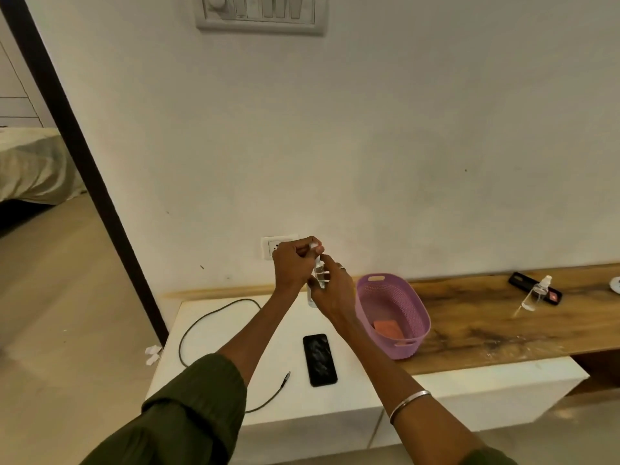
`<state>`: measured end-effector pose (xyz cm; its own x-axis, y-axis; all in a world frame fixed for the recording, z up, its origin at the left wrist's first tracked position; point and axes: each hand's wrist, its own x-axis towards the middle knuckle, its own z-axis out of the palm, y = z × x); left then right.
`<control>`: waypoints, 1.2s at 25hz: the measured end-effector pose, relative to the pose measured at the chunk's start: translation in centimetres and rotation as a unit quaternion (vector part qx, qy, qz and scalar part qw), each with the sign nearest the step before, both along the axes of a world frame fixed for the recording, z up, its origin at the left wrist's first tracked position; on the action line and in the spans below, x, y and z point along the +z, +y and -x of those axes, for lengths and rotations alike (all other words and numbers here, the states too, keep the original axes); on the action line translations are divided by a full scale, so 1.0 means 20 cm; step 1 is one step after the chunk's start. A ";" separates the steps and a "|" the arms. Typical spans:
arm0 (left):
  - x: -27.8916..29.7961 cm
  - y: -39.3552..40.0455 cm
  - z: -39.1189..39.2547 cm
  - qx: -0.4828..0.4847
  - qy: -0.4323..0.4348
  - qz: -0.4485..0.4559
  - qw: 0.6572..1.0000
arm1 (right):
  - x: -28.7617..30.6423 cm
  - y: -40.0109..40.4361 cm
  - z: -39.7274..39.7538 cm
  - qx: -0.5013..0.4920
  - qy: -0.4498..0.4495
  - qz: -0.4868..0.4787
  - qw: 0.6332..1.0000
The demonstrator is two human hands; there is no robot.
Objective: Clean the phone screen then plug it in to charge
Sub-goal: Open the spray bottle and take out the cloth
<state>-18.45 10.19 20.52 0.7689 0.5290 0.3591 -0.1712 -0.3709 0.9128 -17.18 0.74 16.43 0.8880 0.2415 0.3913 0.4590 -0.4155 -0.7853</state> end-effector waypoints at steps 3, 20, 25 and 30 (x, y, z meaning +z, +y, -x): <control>-0.02 -0.02 0.01 0.047 -0.020 0.048 0.998 | -0.02 0.01 0.02 -0.011 -0.013 0.002 1.000; 0.03 0.07 0.03 -0.168 0.056 -0.002 0.984 | -0.04 -0.01 -0.03 0.013 0.028 -0.015 0.999; 0.03 0.00 0.01 -0.005 -0.014 0.083 0.996 | -0.14 -0.03 0.00 -0.006 0.020 0.001 1.000; -0.12 0.09 0.01 0.045 0.005 0.072 0.996 | -0.31 -0.04 0.02 -0.011 0.032 -0.043 0.999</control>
<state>-18.59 12.03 18.07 0.7189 0.6420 0.2665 -0.1333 -0.2490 0.9593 -17.54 -0.09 10.14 0.9166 0.1905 0.3515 0.3981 -0.3551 -0.8458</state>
